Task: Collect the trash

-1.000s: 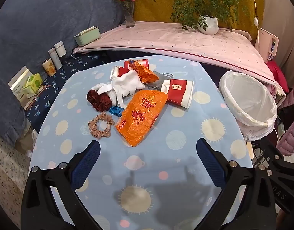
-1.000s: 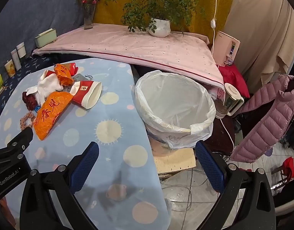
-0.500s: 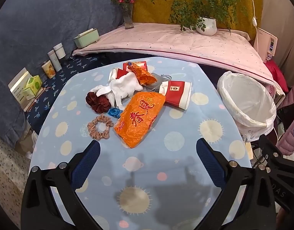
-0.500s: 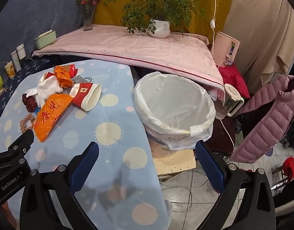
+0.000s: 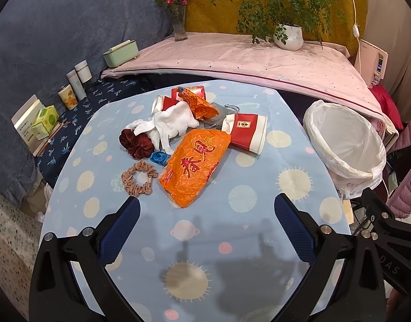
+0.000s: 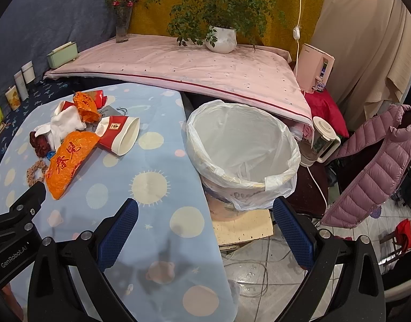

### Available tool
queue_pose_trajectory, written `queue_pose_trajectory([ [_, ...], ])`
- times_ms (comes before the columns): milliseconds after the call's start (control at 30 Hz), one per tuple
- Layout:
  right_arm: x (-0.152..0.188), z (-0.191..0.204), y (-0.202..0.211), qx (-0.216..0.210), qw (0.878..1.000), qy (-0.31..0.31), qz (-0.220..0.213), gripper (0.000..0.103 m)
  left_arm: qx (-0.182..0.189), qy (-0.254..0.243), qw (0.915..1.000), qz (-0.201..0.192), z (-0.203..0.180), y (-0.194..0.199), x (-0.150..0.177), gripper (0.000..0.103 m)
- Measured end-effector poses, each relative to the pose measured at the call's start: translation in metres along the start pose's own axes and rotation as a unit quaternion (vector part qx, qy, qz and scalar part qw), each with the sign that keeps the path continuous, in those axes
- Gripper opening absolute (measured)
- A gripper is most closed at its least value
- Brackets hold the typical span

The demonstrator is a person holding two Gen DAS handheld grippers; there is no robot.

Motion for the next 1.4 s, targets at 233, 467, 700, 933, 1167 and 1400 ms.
queue_pose_trajectory([
  [233, 0.0007, -0.0018, -0.0020, 0.003, 1.000, 0.000, -0.001, 0.096, 0.001, 0.003, 1.0000, 0.001, -0.0038, 0.0008, 0.0020, 0.095],
  [467, 0.0001, -0.0045, -0.0013, 0.004, 1.000, -0.003, -0.002, 0.096, 0.000, 0.002, 1.0000, -0.002, 0.0004, -0.0002, 0.0026, 0.095],
  [700, -0.0007, -0.0050, -0.0001, 0.003, 1.000, -0.002, -0.004, 0.096, 0.000, 0.002, 1.0000, -0.004, -0.0039, 0.0017, 0.0063, 0.095],
  [933, 0.0006, -0.0022, 0.0019, 0.000, 1.000, 0.001, -0.005, 0.096, 0.003, 0.011, 0.9999, 0.002, -0.0019, 0.0014, 0.0057, 0.096],
  [1167, 0.0013, -0.0022, 0.0025, 0.001, 1.000, 0.000, -0.004, 0.096, 0.001, 0.016, 0.9999, 0.000, -0.0007, 0.0028, 0.0058, 0.096],
  [1400, 0.0010, -0.0015, 0.0029, 0.000, 1.000, 0.002, -0.004, 0.096, 0.000, 0.016, 0.9999, 0.000, 0.0003, 0.0034, 0.0068, 0.096],
])
Point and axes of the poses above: each gripper's, at about its wrist camera, not at the fingertips, and y roughly against the way its jaws point, z to its left, x to its underside, the point moved 10 cm from there along -y, roughly the way its jaws point, and after that the axes turned 12 degrees about x, right-handed, at the moved point
